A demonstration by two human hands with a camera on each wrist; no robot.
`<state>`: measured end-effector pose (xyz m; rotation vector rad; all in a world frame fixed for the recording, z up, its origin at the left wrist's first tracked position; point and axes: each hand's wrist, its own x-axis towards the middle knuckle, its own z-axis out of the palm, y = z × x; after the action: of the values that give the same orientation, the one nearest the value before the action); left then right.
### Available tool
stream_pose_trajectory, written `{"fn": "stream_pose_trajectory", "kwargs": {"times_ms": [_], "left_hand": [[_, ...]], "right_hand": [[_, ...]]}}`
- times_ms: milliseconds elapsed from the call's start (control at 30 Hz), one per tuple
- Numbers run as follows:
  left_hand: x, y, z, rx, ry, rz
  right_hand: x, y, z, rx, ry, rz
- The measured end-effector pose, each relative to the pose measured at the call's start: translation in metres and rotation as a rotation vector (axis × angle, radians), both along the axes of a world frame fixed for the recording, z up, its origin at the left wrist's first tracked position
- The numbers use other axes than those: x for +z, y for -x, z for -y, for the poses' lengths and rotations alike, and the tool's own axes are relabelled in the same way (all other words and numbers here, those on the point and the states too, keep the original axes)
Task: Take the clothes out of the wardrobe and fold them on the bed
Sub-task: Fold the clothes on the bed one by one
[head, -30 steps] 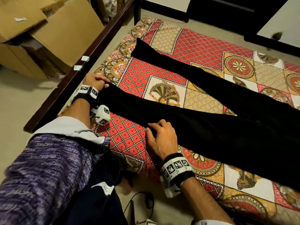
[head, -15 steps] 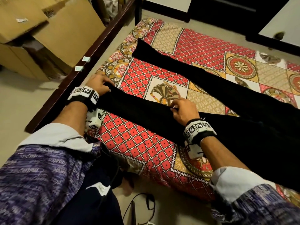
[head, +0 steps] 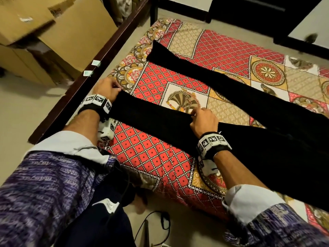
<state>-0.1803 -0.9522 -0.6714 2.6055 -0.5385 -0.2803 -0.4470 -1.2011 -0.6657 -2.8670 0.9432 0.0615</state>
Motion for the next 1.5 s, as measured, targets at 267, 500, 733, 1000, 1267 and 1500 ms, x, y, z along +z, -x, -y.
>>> {"fn": "stream_pose_trajectory", "kwargs": {"times_ms": [267,500,733,1000,1267,1500], "left_hand": [[-0.003,0.006,0.01,0.01,-0.151,0.083],[0.007,0.015,0.017,0.022,-0.174,0.125],[0.015,0.018,0.009,0.026,-0.176,0.085],[0.019,0.025,0.012,-0.079,-0.431,0.172],[0.053,0.102,0.107,-0.697,-0.085,0.333],[-0.012,0.201,0.162,-1.016,-0.267,0.291]], "right_hand": [[0.031,0.05,-0.044,0.006,-0.054,0.214],[0.022,0.12,-0.1,0.18,-0.249,-0.136],[0.013,0.12,-0.09,0.144,-0.181,0.008],[0.015,0.123,-0.067,0.197,-0.304,0.056],[0.039,0.237,0.023,-0.055,-0.245,0.139],[0.023,0.365,0.174,-0.605,-0.051,0.054]]}}
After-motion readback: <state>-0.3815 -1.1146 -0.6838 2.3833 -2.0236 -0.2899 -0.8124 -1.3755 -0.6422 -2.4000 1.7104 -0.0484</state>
